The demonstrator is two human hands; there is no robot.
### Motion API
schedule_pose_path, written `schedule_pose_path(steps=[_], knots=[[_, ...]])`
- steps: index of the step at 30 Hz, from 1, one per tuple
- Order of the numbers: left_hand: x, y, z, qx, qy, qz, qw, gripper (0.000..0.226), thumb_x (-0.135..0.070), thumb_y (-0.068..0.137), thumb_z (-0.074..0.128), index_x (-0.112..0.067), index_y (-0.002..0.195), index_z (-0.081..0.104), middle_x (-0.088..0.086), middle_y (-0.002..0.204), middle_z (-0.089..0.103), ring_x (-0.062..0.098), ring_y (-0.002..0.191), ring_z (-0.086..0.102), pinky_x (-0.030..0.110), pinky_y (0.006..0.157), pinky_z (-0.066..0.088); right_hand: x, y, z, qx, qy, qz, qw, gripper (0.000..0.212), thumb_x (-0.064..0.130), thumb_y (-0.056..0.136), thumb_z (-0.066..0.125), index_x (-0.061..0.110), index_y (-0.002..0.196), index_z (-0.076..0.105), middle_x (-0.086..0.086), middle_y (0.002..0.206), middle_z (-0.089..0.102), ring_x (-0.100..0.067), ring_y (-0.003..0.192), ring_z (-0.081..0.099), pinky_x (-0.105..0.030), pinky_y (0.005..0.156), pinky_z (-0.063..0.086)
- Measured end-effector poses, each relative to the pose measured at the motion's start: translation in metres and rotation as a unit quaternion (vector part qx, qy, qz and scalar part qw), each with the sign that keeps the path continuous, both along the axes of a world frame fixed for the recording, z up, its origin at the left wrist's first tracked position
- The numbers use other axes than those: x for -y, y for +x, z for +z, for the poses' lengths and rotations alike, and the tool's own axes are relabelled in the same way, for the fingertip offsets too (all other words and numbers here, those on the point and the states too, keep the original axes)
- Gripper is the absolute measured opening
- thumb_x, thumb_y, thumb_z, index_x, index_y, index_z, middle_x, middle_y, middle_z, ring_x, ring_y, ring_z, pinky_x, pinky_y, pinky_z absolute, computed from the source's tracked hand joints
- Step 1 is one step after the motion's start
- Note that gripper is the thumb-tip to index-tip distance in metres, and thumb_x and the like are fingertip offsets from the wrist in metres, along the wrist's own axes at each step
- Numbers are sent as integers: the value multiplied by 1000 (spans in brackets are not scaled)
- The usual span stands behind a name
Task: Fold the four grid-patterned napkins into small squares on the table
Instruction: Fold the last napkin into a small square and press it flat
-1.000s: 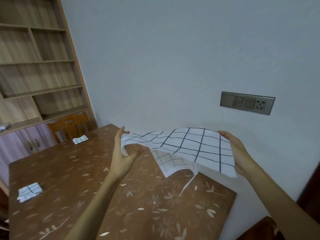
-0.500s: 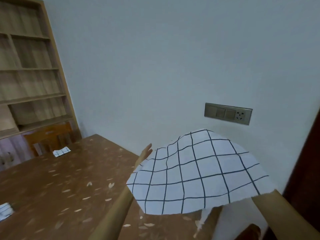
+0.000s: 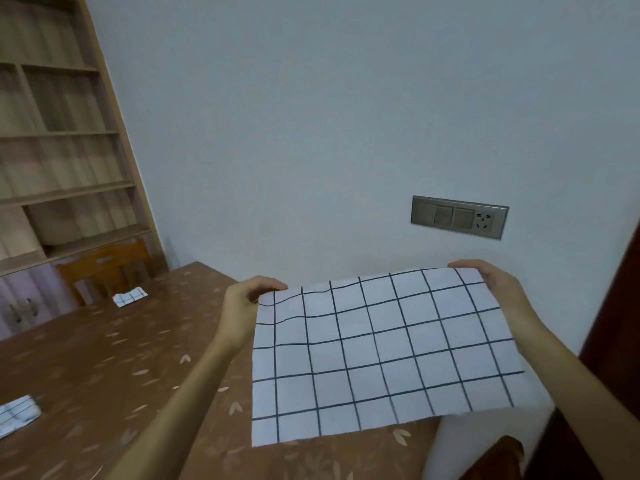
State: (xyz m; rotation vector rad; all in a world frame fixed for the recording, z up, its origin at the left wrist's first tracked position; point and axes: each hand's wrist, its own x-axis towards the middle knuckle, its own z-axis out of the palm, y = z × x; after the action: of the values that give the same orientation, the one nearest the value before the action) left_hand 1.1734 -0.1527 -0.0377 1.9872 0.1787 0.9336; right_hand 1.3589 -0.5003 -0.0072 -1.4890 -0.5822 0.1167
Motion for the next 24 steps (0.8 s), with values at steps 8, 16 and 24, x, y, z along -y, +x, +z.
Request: schedule_pose_path(steps=[8,16,24], knots=[[-26,-41,20,-32,-60,11,998,14,-1,94,67,-5,104,76,8,101,77,30,92,75,45,78,62,-15,-5,5,136,-34,29,990,34,-24,80,62,7,77,74,12,82,78,-1,78,72,-10,75,54],[-16,-68,36,-54,-143,35,988,42,6,102,32,10,94,73,1,81,78,5,61,70,10,44,45,-27,-6,13,149,-135,-2,979,46,-7,95,47,20,81,81,13,97,77,-31,102,68,-41,97,54],[-7,-51,21,-190,130,97,968,58,-58,82,72,-30,132,59,-9,130,65,11,124,58,42,106,48,-57,-48,31,165,-73,81,980,20,-1,82,76,17,91,78,12,90,78,-7,85,71,-13,79,53]])
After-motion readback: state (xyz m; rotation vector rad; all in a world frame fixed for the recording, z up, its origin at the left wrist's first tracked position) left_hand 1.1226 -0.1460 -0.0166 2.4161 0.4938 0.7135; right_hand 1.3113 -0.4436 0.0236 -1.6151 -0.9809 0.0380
